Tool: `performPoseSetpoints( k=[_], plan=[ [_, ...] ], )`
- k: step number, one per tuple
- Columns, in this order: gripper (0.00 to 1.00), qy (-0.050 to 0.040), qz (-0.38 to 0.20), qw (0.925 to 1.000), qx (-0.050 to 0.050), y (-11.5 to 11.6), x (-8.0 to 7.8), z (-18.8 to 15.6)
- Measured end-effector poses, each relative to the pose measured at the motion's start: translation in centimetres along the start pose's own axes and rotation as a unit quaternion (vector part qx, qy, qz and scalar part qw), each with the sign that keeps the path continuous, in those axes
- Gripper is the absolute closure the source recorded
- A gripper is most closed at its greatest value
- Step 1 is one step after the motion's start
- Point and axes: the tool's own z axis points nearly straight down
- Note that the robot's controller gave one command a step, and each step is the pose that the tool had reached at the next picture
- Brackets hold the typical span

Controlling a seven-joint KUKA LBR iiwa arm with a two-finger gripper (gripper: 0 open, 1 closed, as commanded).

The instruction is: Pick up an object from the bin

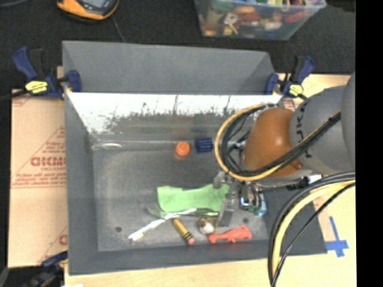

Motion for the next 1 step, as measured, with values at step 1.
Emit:
performPoseSetpoints(
  k=[1],
  plan=[
    [1.0,-0.003,-0.012,0.9999,0.001,-1.72,-3.06,0.01]
  ],
)
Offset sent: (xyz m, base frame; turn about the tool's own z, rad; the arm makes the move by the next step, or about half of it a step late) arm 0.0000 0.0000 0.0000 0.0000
